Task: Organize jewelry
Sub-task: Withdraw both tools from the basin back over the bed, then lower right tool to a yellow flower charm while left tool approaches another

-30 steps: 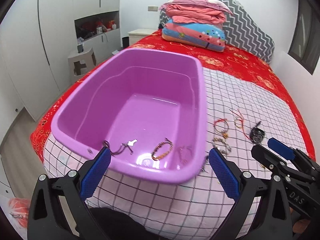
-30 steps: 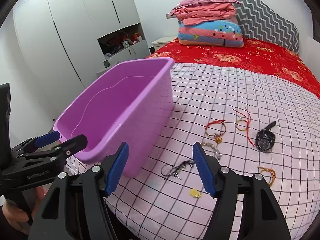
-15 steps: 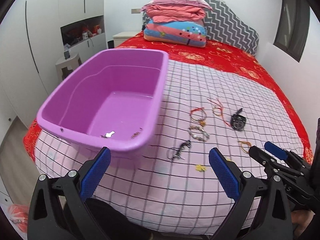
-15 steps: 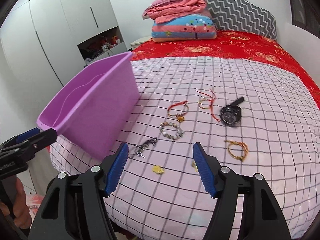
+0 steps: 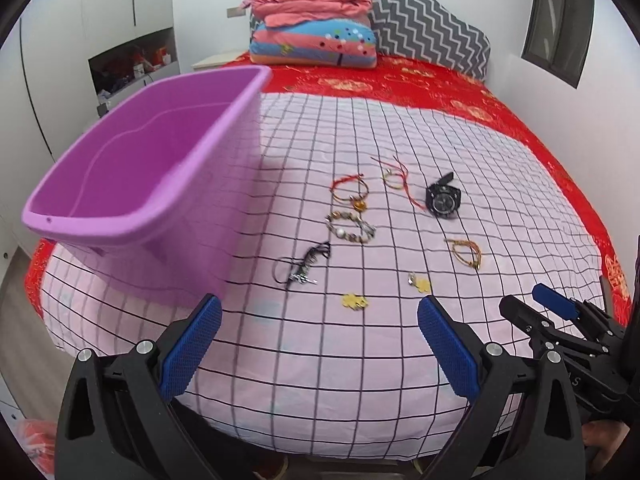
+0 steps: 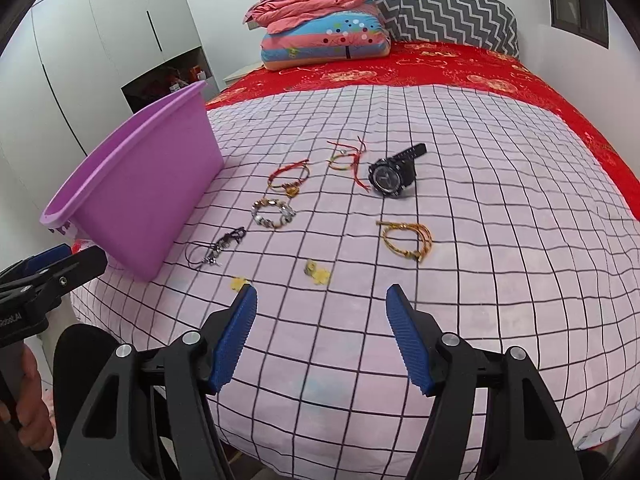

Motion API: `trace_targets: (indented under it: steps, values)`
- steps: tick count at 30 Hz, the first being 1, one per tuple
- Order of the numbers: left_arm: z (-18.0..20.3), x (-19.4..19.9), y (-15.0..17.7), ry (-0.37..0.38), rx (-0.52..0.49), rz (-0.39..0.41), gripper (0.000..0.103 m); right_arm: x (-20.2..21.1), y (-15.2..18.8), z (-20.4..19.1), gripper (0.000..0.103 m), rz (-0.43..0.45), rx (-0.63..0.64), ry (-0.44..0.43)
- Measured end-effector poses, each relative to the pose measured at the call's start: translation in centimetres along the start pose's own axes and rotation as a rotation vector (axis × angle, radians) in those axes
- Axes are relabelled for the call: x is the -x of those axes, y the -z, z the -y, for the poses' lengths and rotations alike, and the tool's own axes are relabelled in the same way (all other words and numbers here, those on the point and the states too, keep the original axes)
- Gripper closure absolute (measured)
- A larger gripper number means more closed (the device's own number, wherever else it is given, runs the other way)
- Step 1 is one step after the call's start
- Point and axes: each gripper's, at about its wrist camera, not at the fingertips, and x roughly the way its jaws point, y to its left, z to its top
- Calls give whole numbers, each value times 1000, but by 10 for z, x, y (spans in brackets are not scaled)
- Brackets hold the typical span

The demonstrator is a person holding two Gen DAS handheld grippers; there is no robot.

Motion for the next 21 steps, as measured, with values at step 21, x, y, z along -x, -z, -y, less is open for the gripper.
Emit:
trace_targets:
  steps: [21]
  values:
    - [14,-111,31,-94,66,-42,7,-99,2,11,39,-55,95,30]
